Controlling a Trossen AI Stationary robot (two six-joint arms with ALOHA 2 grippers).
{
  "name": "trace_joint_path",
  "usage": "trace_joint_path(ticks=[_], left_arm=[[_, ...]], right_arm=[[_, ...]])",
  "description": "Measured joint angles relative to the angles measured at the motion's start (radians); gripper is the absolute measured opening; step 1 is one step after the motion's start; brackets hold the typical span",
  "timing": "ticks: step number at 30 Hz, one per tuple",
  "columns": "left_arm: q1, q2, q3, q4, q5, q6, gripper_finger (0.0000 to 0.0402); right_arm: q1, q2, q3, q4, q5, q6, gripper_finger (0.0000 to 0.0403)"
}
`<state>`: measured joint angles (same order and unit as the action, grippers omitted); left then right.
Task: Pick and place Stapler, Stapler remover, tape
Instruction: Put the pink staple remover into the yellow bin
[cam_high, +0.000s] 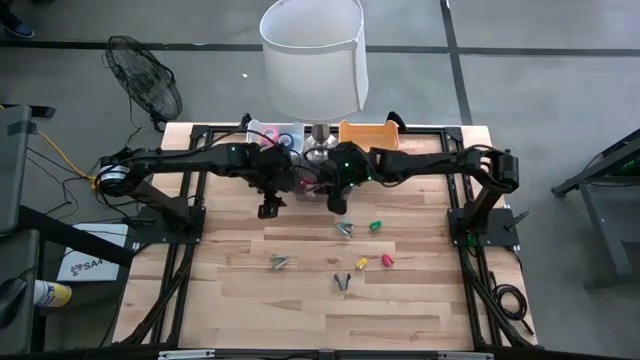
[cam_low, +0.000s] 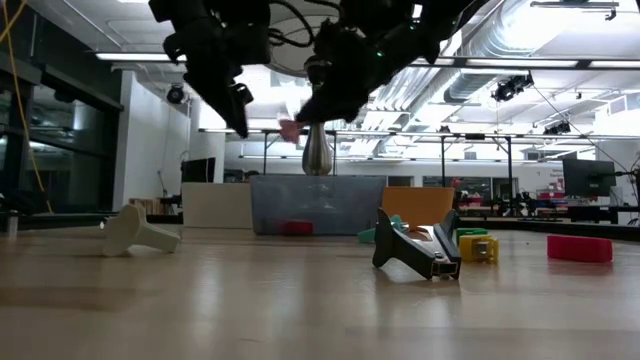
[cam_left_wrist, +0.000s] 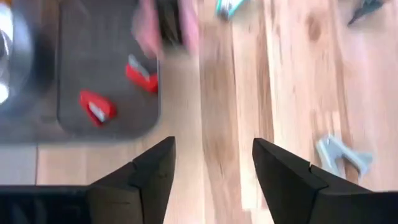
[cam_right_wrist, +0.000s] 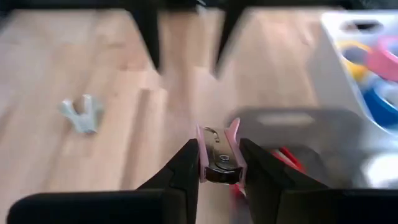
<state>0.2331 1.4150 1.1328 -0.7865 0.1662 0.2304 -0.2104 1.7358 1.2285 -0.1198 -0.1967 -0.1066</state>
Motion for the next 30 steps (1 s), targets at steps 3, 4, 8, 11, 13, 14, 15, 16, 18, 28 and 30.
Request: trace_joint_path(ticks=[3,4,8,11,13,14,15,16,18,28,30], left_arm=[[0.004,0.0,0.0,-0.052,-0.044,-0.02,0.0212],[0.004,0.0,0.0,-0.069,-0.063,-0.024,0.0212],[0.002,0.0,0.0,-0.123,-0.116,-0.025,0.0213],[0.002,-0.001,0.0,-0.142,-0.137,-0.026,0.0213],[0.002,-0.001,0.0,-0.142,-0.148,-0.026,0.0213],[0.002,-0.001,0.0,-0.141,-0.153,-0.028,0.0213],[0.002,-0.001,0.0,-0.142,-0.159,-0.029,0.0213],[0.002,-0.001,0.0,-0.141,-0.164,-0.029,0.0213],[0.002,-0.001,0.0,-0.14,-0.17,-0.03,0.0213],[0.002,-0.001,0.0,-0.136,-0.185,-0.052,0.0213],[0.002,-0.001,0.0,-0.13,-0.185,-0.052,0.0213]], right_arm=[[-0.023,-0.033,0.0,-0.095,0.066,0.001,0.0084],[-0.035,-0.048,0.0,-0.13,0.086,0.002,0.0084],[-0.1,-0.09,0.0,-0.285,0.167,-0.003,0.0084],[-0.168,-0.11,-0.001,-0.381,0.201,-0.008,0.0084],[-0.216,-0.123,-0.001,-0.426,0.207,-0.023,0.0084],[-0.238,-0.124,-0.001,-0.442,0.207,-0.029,0.0084],[-0.259,-0.129,-0.001,-0.446,0.207,-0.031,0.0084],[-0.282,-0.133,-0.001,-0.449,0.207,-0.033,0.0084],[-0.318,-0.135,-0.001,-0.454,0.206,-0.036,0.0084],[-0.444,-0.128,-0.001,-0.424,0.246,0.093,0.0084],[-0.458,-0.128,-0.001,-0.424,0.264,0.132,0.0084]])
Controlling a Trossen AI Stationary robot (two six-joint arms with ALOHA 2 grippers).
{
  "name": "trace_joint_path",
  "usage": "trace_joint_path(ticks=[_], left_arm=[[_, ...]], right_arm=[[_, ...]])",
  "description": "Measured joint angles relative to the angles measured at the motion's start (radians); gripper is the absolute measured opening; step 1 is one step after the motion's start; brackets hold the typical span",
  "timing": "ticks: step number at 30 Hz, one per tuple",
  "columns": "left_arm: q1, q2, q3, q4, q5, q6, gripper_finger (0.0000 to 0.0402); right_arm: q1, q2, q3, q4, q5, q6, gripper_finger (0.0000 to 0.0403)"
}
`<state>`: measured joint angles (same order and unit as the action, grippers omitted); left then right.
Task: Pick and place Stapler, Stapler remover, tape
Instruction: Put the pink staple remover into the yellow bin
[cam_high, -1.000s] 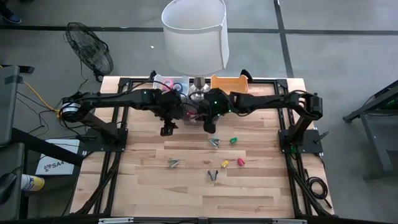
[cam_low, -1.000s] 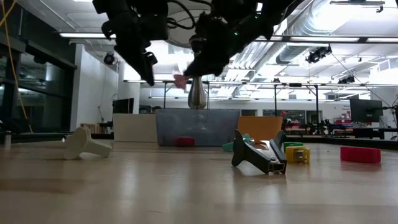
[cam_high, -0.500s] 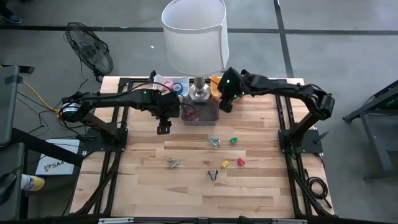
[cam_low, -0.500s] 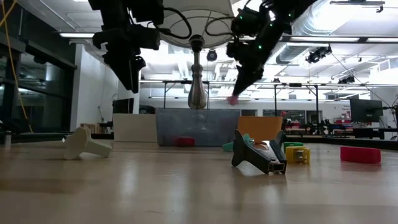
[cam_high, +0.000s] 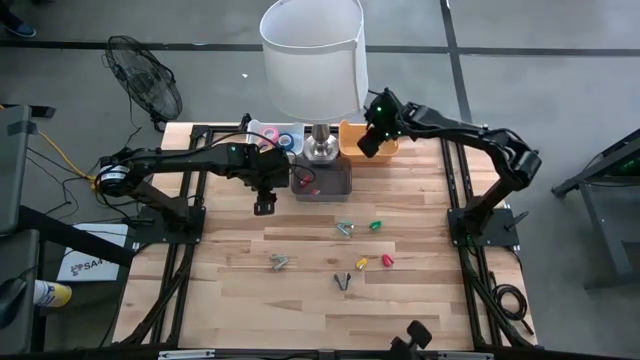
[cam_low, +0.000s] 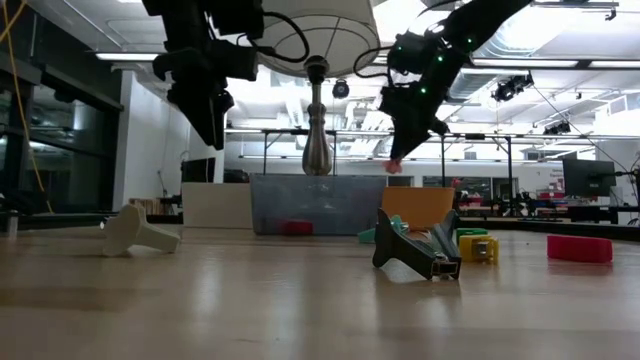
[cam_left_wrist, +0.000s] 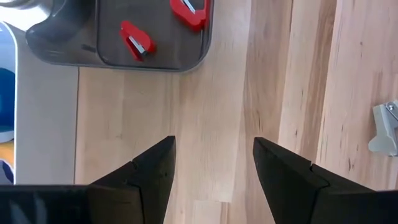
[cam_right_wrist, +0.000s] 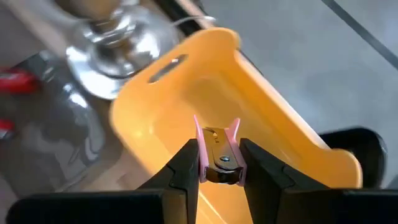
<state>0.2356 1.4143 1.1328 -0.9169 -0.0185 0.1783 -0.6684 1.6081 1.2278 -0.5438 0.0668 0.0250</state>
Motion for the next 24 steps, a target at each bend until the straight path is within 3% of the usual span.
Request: trace_joint_path(ticks=[7,15,24], left_arm=[[0.0,0.0,0.0,0.011,-0.032,0.0,0.0213],[0.0,0.0,0.0,0.01,-0.088,-0.007,0.0213],[0.0,0.0,0.0,0.01,-0.107,-0.002,0.0213]], right_arm=[[-0.013,0.002,-0.064,0.095,0.047,0.179,0.0084],[-0.013,0.003,-0.208,0.382,0.06,0.387,0.0084],[-0.014,0.02,-0.283,0.642,0.019,0.334,0.0084]])
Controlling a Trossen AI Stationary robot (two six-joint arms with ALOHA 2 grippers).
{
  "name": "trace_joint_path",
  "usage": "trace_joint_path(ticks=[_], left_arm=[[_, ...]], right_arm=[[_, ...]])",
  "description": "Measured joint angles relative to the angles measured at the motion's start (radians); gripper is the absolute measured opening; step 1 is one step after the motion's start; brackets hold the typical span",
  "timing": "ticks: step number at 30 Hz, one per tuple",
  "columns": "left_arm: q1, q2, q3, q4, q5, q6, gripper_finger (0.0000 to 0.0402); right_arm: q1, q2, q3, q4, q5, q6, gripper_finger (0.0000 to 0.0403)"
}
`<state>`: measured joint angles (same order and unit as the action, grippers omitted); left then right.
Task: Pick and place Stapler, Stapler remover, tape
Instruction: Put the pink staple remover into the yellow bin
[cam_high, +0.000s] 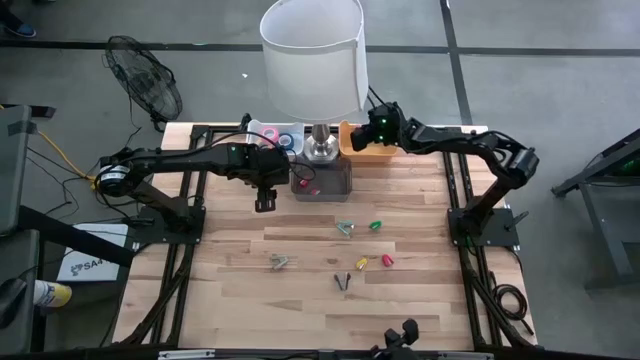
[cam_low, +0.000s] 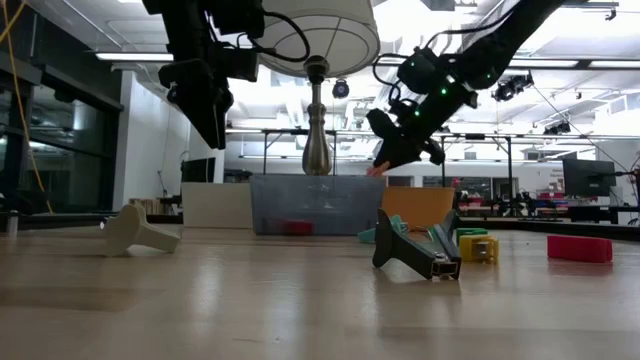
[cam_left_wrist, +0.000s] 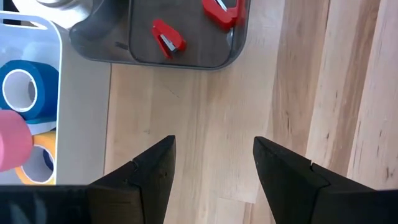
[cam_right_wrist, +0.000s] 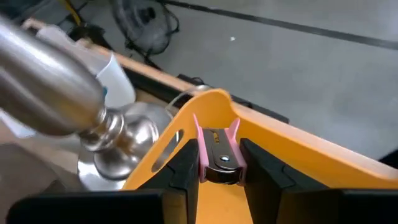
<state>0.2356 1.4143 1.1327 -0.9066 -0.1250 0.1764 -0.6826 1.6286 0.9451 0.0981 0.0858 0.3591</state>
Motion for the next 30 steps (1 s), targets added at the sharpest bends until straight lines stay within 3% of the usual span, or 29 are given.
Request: trace_joint_path(ticks=[8,19,30], left_arm=[[0.0,0.0,0.0,-0.001,-0.001,0.002,0.0213],[0.0,0.0,0.0,-0.001,0.004,-0.015,0.0213],[0.0,0.0,0.0,-0.002,0.004,-0.028,0.0213]], right_arm=[[0.0,0.084,0.0,0.037,-0.051,-0.02,0.0093],[-0.002,0.087,0.0,0.025,-0.086,0.008,0.0101],[-0.003,0.087,0.0,0.003,-0.099,0.008,0.0161]])
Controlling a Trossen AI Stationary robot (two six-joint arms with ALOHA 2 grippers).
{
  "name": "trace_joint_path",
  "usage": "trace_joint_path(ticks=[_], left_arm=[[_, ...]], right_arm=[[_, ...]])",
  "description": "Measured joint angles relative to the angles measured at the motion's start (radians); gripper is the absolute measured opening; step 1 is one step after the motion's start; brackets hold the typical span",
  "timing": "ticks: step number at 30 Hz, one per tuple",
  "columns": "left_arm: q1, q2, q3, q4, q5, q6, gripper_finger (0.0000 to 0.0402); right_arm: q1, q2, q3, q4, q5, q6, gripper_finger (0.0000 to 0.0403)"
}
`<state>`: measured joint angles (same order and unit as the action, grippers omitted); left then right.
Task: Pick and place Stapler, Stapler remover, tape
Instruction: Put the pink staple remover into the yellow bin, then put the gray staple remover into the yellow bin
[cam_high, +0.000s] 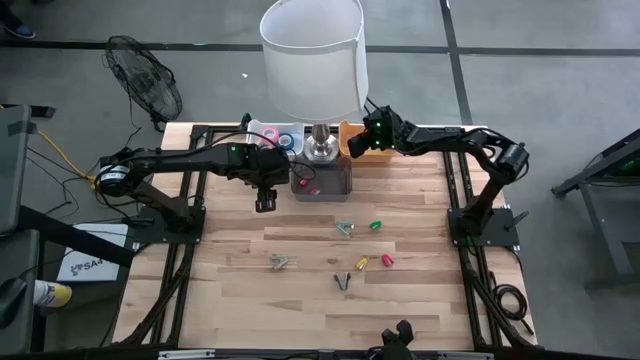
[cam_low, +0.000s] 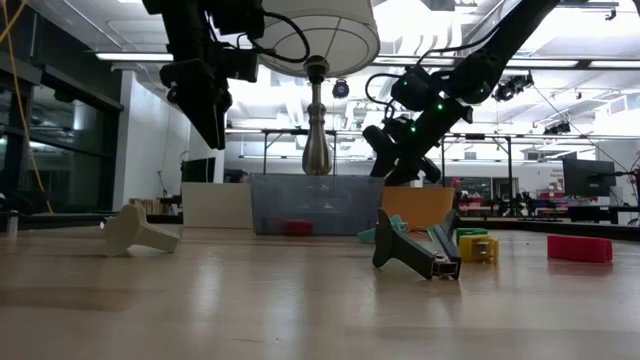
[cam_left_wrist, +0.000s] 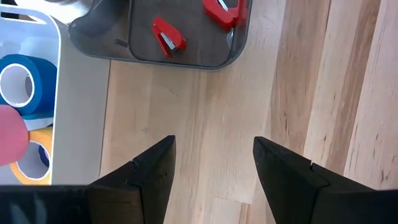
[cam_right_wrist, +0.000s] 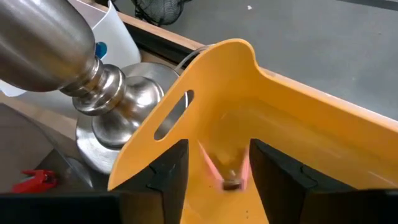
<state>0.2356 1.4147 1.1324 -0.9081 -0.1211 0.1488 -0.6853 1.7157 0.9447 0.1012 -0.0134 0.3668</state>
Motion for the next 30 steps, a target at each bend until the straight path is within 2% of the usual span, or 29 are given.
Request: trace_joint_path(ticks=[5,15,30], left_arm=[[0.0,0.0,0.0,0.0,0.001,-0.005,0.0213],[0.0,0.0,0.0,-0.014,0.007,-0.022,0.0213],[0.0,0.0,0.0,-0.038,0.015,-0.029,0.0213]], right_arm=[[-0.001,0.0,0.0,0.0,-0.023,0.0,0.0177],[-0.002,-0.009,0.0,-0.004,-0.024,-0.023,0.0179],[-0.009,-0.131,0.0,-0.117,-0.024,-0.104,0.0179]])
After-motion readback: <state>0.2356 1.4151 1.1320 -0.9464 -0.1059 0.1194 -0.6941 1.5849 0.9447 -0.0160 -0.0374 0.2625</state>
